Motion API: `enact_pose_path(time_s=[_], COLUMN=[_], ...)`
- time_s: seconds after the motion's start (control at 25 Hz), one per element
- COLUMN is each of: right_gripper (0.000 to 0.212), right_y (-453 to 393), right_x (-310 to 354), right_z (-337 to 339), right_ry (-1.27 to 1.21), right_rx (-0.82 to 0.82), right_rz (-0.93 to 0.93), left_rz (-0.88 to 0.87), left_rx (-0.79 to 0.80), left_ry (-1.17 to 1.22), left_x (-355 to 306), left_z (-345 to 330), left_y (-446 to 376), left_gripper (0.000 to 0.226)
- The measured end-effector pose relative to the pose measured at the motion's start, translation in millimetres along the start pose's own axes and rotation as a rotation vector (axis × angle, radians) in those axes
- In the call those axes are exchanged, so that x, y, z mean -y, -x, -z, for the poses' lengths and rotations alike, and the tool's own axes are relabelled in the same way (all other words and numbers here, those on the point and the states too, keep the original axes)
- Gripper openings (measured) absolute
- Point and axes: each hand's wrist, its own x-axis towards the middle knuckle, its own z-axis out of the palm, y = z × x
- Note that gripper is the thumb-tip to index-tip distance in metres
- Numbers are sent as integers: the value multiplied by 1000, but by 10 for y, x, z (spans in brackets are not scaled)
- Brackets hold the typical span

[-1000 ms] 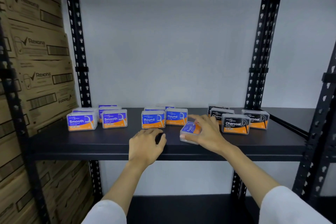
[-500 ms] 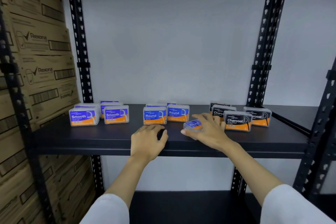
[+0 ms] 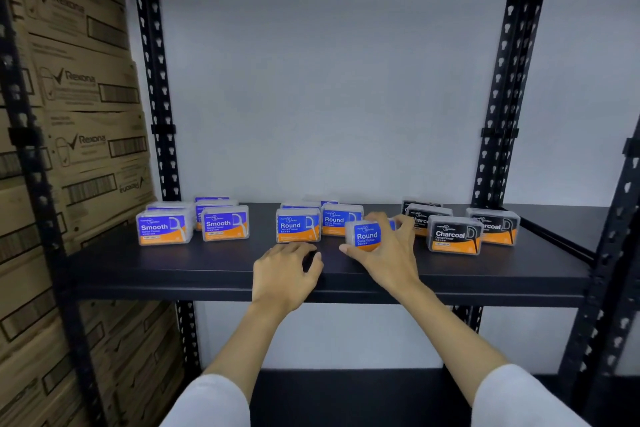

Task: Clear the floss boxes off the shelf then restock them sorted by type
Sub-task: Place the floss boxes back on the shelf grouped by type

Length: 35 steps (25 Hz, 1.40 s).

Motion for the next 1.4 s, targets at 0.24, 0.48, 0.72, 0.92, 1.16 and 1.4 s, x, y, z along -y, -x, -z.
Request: enact_pose_path(time_s=[0.24, 0.48, 0.72, 0.92, 1.16, 1.4], right_gripper=[71, 69, 71, 69, 62, 33], right_y=[2, -235, -377, -360, -150, 440], right_x=[-63, 52, 79, 32, 65, 162], right_z=[64, -93, -215, -199, -17, 490], right_ry=[39, 59, 116, 41, -157, -219], right_rx=[29, 77, 130, 155, 138, 115], right_rz=[15, -14, 24, 43, 44, 39], left_rz=[6, 0, -5, 0, -4, 94], left_rx=[2, 5, -14, 11, 139, 115], left_ry=[-7, 8, 11, 13, 95, 196], left_x=[7, 3, 6, -2, -40, -240], left_z=[-11, 4, -17, 1, 167, 732], left_y=[-1, 4, -9, -3, -4, 331], left_gripper=[36, 36, 36, 37, 35, 22])
